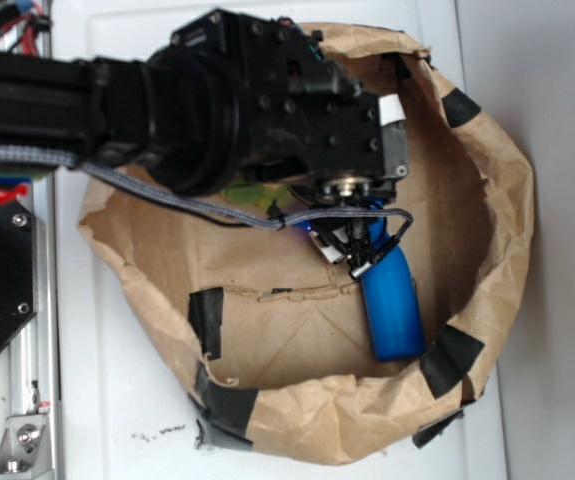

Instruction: Grab the green animal.

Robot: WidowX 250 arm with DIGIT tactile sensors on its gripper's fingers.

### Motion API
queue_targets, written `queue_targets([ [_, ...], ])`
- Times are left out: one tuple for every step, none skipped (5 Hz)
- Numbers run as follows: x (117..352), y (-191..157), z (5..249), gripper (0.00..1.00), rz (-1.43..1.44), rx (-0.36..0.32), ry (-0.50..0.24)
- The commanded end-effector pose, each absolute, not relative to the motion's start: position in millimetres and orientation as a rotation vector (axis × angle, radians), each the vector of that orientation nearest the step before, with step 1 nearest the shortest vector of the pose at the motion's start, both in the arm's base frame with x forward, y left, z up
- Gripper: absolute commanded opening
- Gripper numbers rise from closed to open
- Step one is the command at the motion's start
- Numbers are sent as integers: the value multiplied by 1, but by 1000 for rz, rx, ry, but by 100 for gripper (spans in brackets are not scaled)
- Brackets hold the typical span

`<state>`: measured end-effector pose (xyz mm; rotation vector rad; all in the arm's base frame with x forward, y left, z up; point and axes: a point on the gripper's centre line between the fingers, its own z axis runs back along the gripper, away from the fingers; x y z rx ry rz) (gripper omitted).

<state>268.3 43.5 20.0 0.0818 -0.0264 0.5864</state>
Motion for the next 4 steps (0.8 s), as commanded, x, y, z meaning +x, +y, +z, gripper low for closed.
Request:
queue_targets([
  [265, 39, 2, 100, 538, 96, -11],
  [263, 42, -11, 100, 531, 122, 6],
  [256, 50, -24, 100, 537, 144, 25],
  [251, 47, -26, 0, 525, 144, 20],
])
